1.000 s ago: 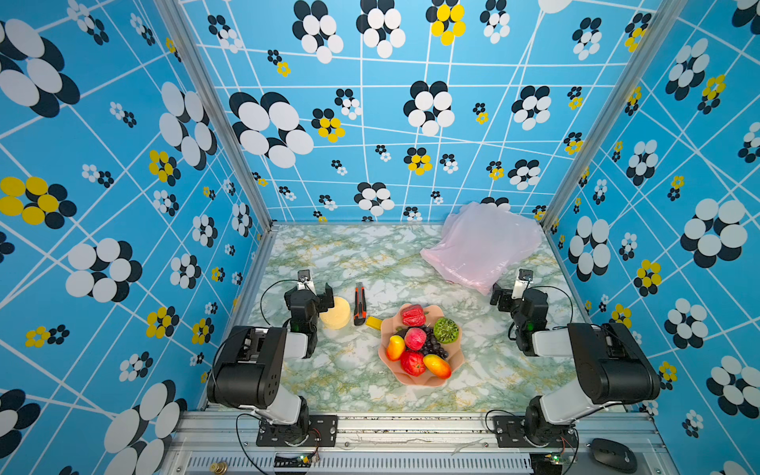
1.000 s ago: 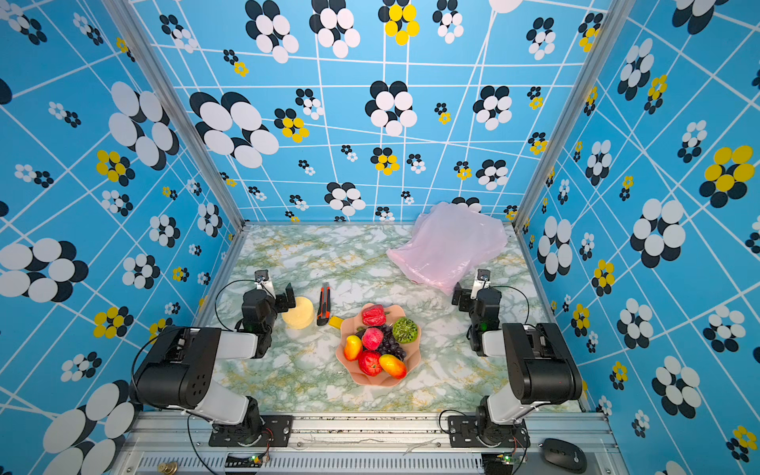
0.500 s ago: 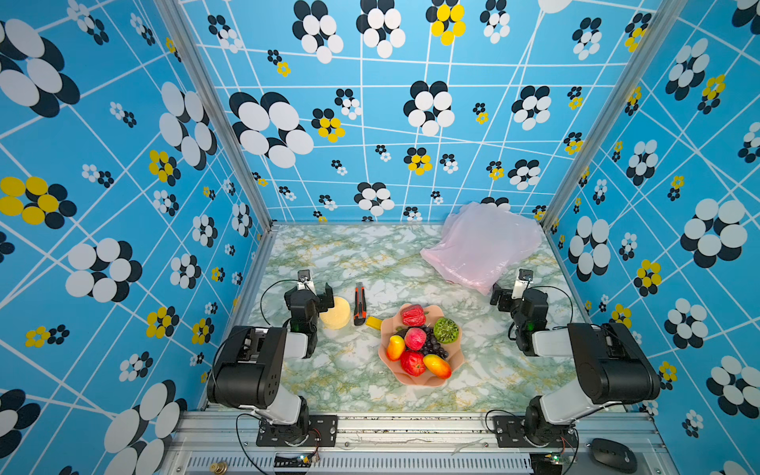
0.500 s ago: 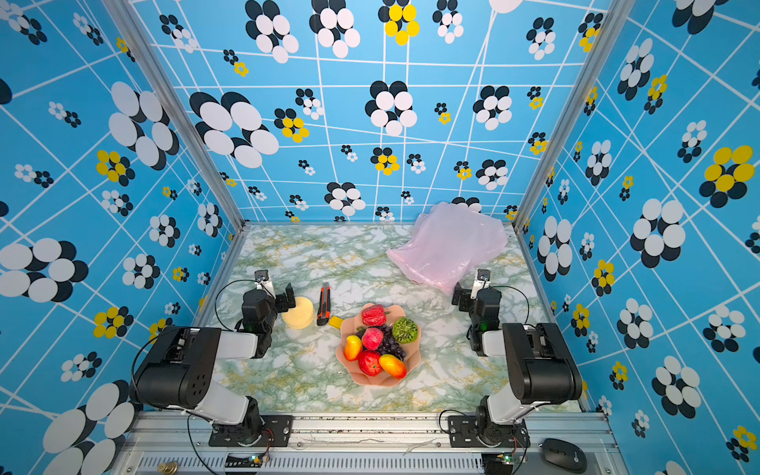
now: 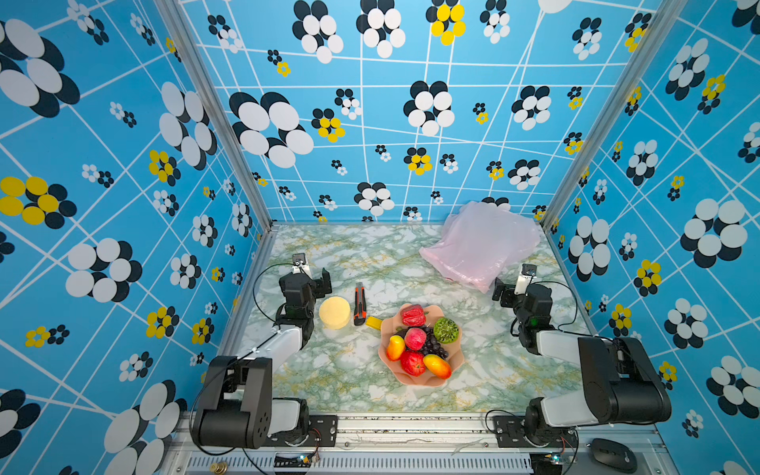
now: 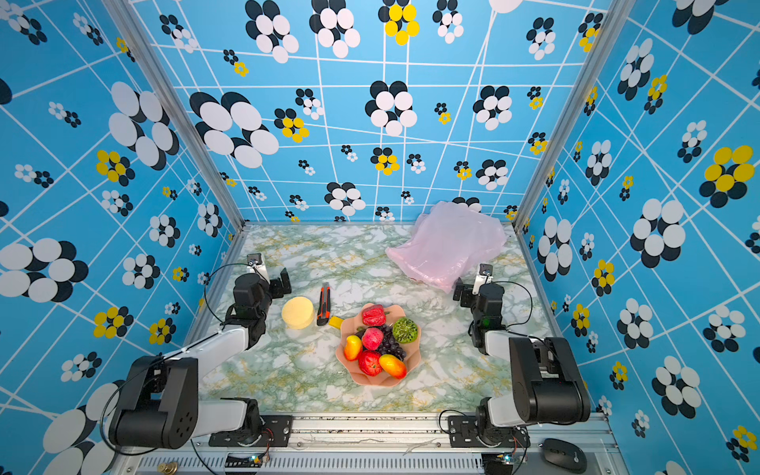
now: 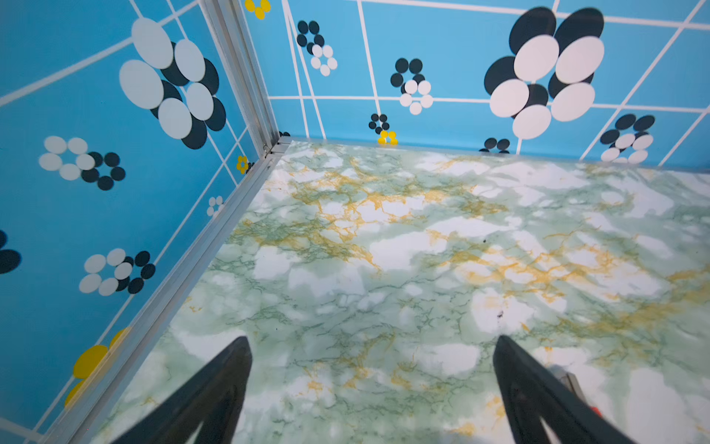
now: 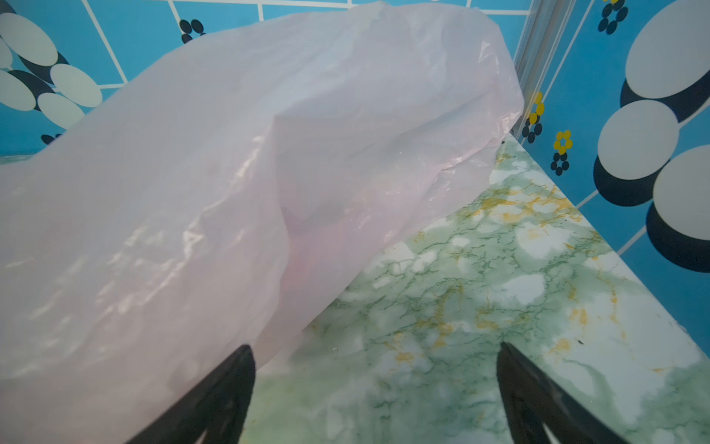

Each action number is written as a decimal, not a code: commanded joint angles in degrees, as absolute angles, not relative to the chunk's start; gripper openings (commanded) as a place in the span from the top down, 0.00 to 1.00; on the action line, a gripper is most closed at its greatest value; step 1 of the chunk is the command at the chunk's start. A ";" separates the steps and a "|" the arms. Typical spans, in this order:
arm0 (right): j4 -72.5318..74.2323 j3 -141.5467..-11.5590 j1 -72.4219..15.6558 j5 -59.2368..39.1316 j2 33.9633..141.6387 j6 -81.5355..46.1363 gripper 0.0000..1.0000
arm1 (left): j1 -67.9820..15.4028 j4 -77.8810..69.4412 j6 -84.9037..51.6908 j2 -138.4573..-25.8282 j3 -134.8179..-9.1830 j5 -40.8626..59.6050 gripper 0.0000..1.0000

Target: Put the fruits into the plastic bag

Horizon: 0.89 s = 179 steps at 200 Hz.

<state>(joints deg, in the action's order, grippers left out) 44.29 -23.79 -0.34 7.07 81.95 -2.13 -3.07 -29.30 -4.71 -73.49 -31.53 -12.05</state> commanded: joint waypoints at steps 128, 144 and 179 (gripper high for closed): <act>-18.81 -56.30 0.00 -2.50 64.97 -23.28 0.01 | -7.42 17.89 -31.11 -59.12 -52.28 0.62 0.01; -22.09 -57.86 0.00 -6.61 63.70 -25.02 0.01 | -7.45 18.83 -33.04 -58.01 -52.46 4.17 0.01; -29.13 -60.96 0.00 -11.96 63.58 -31.95 0.00 | -7.65 20.17 -36.42 -58.15 -52.47 12.85 0.01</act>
<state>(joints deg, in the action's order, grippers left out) -20.84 -57.95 -0.34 -5.56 63.99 -25.15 -7.25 16.51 -32.12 -58.13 -50.87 4.99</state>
